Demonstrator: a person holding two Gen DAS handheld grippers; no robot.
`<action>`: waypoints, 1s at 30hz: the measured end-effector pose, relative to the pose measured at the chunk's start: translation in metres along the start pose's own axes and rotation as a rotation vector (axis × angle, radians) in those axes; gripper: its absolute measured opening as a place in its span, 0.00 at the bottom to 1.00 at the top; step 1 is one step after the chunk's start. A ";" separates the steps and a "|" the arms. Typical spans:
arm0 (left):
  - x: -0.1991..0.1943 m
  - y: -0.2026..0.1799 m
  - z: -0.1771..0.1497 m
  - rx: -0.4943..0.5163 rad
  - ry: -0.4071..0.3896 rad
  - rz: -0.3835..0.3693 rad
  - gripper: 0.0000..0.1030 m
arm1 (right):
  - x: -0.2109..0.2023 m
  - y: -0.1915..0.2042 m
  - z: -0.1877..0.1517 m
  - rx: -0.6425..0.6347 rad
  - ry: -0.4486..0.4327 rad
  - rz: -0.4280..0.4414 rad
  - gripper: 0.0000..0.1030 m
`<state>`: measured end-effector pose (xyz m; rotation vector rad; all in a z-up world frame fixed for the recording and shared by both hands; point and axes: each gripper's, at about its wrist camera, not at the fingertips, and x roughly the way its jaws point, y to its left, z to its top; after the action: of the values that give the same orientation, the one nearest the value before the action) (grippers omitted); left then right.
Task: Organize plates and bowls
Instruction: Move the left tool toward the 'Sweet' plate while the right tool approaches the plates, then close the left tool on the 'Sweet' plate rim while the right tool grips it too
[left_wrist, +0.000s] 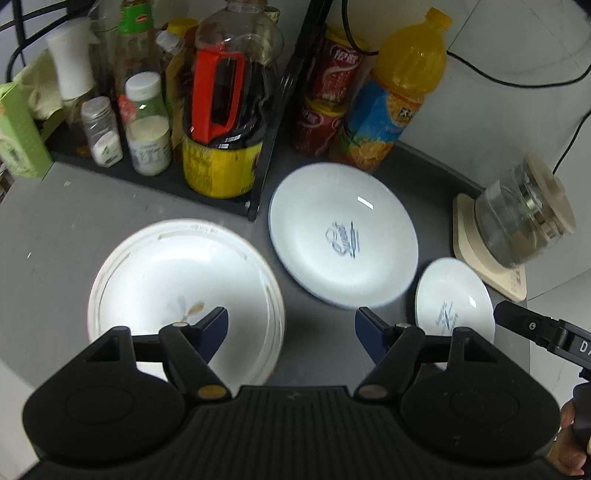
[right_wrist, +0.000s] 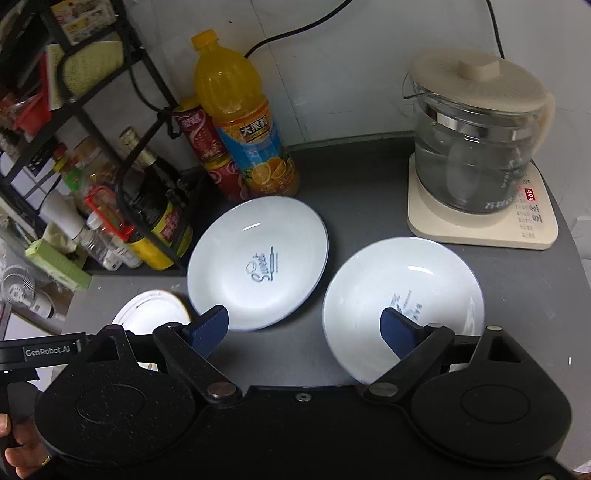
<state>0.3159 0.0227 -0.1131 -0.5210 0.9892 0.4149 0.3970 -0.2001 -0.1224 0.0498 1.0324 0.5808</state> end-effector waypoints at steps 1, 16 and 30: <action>0.004 0.002 0.004 -0.001 -0.004 -0.003 0.72 | 0.005 0.001 0.003 0.003 -0.001 0.003 0.86; 0.085 0.039 0.040 -0.118 0.012 -0.090 0.37 | 0.084 -0.008 0.036 0.048 0.056 -0.030 0.51; 0.139 0.056 0.055 -0.221 0.056 -0.139 0.20 | 0.146 -0.022 0.052 0.082 0.128 -0.080 0.31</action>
<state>0.3904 0.1129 -0.2218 -0.7998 0.9597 0.3880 0.5040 -0.1375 -0.2173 0.0434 1.1776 0.4737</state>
